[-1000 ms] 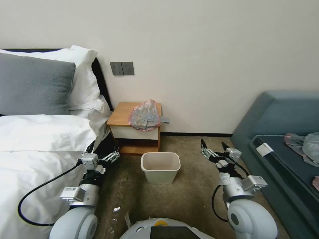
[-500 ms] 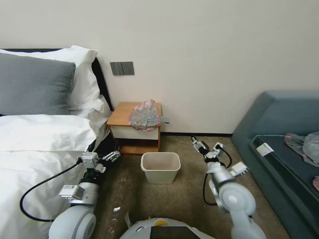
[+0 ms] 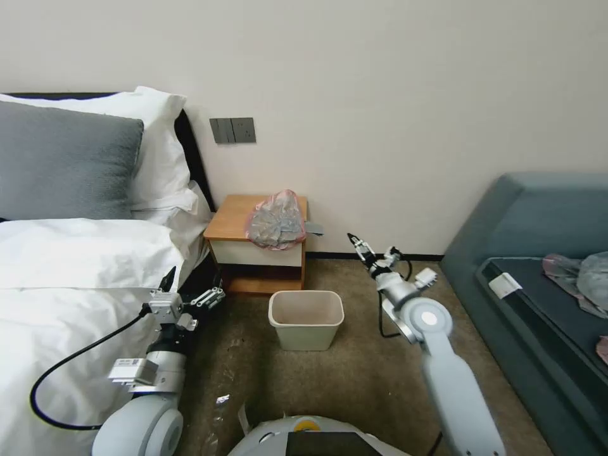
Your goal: Pick up the garbage bag from the table and place it over the trash can.
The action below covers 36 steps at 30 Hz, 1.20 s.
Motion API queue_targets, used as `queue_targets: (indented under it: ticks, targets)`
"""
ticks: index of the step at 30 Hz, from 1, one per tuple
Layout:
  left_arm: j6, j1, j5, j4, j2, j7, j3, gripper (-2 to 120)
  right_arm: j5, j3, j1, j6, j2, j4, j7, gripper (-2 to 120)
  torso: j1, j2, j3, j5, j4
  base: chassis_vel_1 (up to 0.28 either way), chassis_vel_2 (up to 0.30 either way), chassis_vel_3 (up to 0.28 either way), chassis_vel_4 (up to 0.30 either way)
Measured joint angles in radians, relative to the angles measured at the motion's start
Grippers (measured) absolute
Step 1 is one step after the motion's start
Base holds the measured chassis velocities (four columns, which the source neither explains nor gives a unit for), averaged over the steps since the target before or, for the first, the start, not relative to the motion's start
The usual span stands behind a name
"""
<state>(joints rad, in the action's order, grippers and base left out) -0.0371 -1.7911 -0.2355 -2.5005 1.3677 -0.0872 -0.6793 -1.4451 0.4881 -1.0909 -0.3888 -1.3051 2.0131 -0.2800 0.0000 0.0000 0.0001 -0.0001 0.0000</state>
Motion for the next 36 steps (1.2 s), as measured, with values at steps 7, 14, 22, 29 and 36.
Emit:
queue_targets:
  ticks: [7,14,22,29,36]
  targets:
    - [0.018,-0.021,0.008,0.0,0.011,-0.005,-0.013,100,-0.093,-0.043,0.074,-0.009,-0.051,-0.1,0.011,100,0.0,0.0,0.0,0.0,0.0001,0.0,0.0,0.0,0.0]
    - [0.026,-0.033,0.022,0.0,0.027,-0.007,-0.016,100,-0.275,-0.035,0.12,-0.052,-0.055,-0.172,-0.012,100,0.0,0.0,0.0,0.0,-0.0003,0.0,0.0,0.0,0.0]
    - [0.032,-0.047,0.04,0.0,0.053,-0.006,-0.013,100,-0.316,-0.045,0.216,-0.073,-0.061,-0.326,0.012,100,0.0,0.0,0.0,0.0002,0.0001,0.0,0.0,0.0,0.0]
    - [0.037,-0.052,0.051,0.0,0.065,-0.001,-0.012,100,-0.318,-0.062,0.315,-0.081,-0.081,-0.464,0.043,100,0.0,0.0,0.0,0.0001,0.0,0.0,0.0,0.0,0.0]
    - [0.044,-0.061,0.058,0.0,0.077,-0.001,-0.014,100,-0.263,-0.089,0.364,-0.082,-0.113,-0.552,0.086,100,0.0,0.0,0.0,0.0,0.0001,0.0,0.0,0.0,0.0]
